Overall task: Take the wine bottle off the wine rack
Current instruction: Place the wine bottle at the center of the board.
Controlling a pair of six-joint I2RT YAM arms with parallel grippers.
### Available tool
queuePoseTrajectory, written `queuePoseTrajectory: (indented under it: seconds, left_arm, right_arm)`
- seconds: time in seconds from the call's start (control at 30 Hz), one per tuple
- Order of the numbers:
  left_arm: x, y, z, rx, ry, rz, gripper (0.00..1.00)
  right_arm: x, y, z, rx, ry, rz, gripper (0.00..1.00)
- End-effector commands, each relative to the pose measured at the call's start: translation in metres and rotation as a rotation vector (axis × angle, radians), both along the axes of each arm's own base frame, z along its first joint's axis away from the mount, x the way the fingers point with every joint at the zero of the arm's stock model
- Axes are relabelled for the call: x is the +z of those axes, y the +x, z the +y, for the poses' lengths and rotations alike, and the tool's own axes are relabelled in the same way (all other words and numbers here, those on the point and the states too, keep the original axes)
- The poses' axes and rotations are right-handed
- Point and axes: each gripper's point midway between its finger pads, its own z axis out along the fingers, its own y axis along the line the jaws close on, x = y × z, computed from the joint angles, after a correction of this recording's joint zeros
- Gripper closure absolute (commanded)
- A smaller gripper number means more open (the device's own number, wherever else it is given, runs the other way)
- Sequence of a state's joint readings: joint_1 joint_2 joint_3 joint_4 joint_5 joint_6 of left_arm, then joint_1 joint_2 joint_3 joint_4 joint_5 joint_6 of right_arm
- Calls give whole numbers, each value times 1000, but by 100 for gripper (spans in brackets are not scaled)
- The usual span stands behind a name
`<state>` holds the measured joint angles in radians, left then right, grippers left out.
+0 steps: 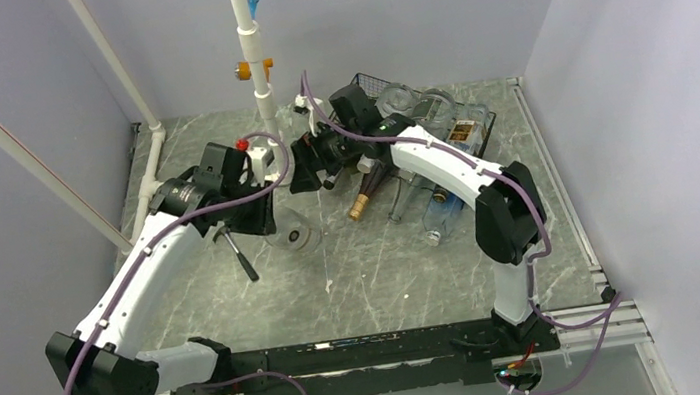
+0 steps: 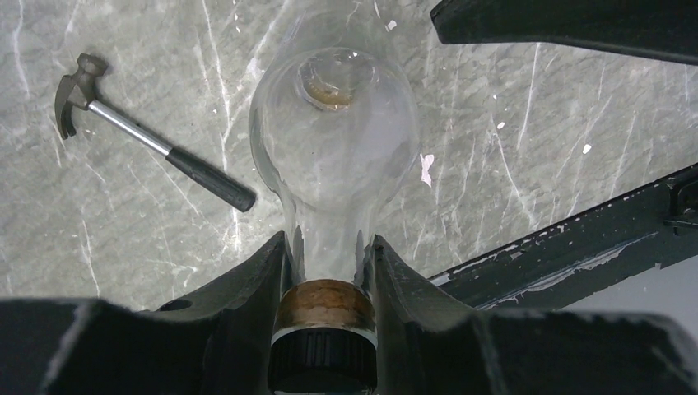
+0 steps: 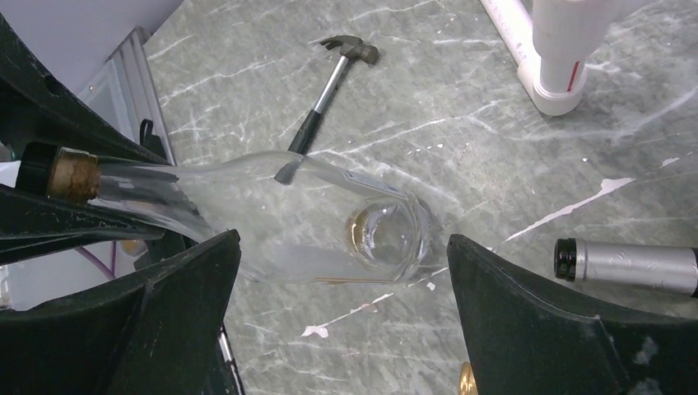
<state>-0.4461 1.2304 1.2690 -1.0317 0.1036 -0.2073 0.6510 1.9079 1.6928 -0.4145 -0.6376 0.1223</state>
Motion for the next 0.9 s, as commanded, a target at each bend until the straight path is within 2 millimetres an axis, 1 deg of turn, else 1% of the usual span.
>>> queuePoseTrajectory:
  seconds: [0.0, 0.07, 0.23, 0.43, 0.5, 0.77, 0.87]
  left_arm:
    - [24, 9, -14, -51, -63, -53, 92]
    - [25, 11, -18, -58, -71, -51, 90]
    - [30, 15, -27, -70, -111, -65, 79]
    - [33, 18, -35, -75, -158, -77, 69]
    - [32, 19, -37, -79, -165, -75, 67]
    - [30, 20, -42, -83, -166, -77, 49]
    - [30, 19, -43, -88, -164, -79, 46]
  right_arm:
    - [34, 0, -9, 7, 52, -70, 0]
    - [36, 1, -12, 3, 58, -72, 0]
    - [39, 5, -17, -7, 65, -74, 0]
    - [43, 5, -20, -9, 74, -79, 0]
    - [44, 5, -22, -10, 77, -83, 0]
    - [47, 6, -25, -12, 85, -84, 0]
    - [47, 6, -26, -13, 85, -84, 0]
